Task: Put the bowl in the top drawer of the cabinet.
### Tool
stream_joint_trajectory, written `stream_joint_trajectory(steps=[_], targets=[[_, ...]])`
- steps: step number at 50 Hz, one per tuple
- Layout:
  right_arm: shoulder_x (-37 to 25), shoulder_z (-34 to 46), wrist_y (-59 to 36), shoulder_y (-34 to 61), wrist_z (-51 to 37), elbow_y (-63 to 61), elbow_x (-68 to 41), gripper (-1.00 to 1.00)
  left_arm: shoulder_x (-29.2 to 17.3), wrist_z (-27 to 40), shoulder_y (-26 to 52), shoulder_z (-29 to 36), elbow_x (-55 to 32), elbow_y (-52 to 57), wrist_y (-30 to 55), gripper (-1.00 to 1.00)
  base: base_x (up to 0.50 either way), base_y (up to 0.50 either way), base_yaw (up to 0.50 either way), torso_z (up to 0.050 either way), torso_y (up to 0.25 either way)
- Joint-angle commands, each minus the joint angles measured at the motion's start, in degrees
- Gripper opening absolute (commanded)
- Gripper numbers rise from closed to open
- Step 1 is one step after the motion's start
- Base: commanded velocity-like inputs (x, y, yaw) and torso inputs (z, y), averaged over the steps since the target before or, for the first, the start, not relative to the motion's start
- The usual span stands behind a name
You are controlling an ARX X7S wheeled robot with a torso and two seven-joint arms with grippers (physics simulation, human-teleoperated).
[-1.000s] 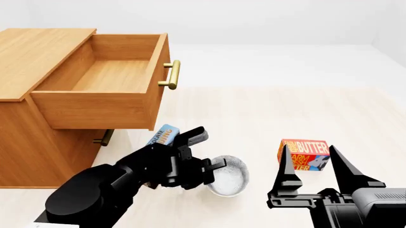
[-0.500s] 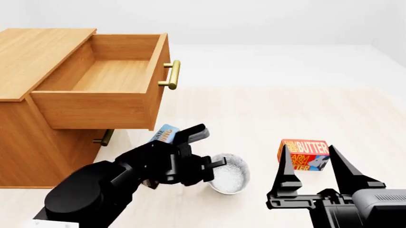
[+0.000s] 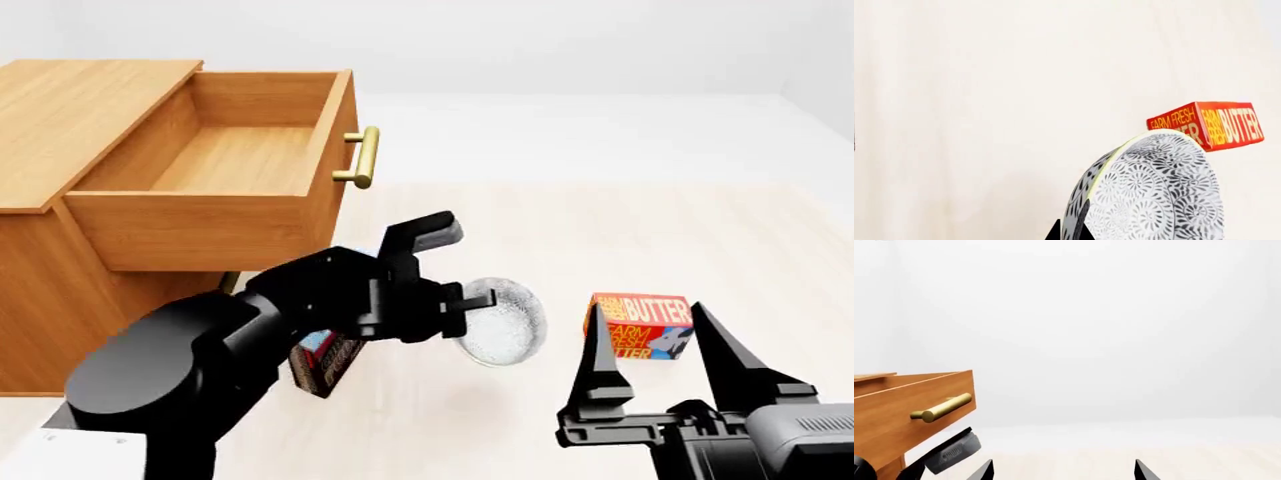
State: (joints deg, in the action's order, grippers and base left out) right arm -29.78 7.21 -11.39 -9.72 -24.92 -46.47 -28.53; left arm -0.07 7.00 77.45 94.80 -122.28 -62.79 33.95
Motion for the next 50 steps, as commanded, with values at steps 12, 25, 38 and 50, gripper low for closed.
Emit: stream_joint_trajectory(steps=[12,25,38,50], targets=[[-0.5,0.5,-0.1,-0.5,-0.6,-1.6,0.3,1.00,-1.6,4.9,12.0,-4.3,-1.6,12.6,0.2,-1.00,0.00,0.00,0.00,0.000,0.000],[-1.0,0.1,0.7,-1.4,-0.6,-2.1,0.1,1.00,-7.2,13.7,19.7,-8.5,-4.4,25.6,-0.4,-1.00,0.00,0.00,0.00,0.000,0.000],[-1.2,0.2,1.2,-1.6,-0.4,-2.2,-0.2,1.00,-10.2,19.3,26.9,-10.5,-5.9,28.3,0.9,-1.00,0.00,0.00,0.00,0.000,0.000],[-1.6,0.5,0.5,-1.1,-0.8,-2.9,-0.2,1.00,-12.3,20.6,32.2,-11.4,-6.4,26.2,2.8,-1.00,0.00,0.00,0.00,0.000,0.000]])
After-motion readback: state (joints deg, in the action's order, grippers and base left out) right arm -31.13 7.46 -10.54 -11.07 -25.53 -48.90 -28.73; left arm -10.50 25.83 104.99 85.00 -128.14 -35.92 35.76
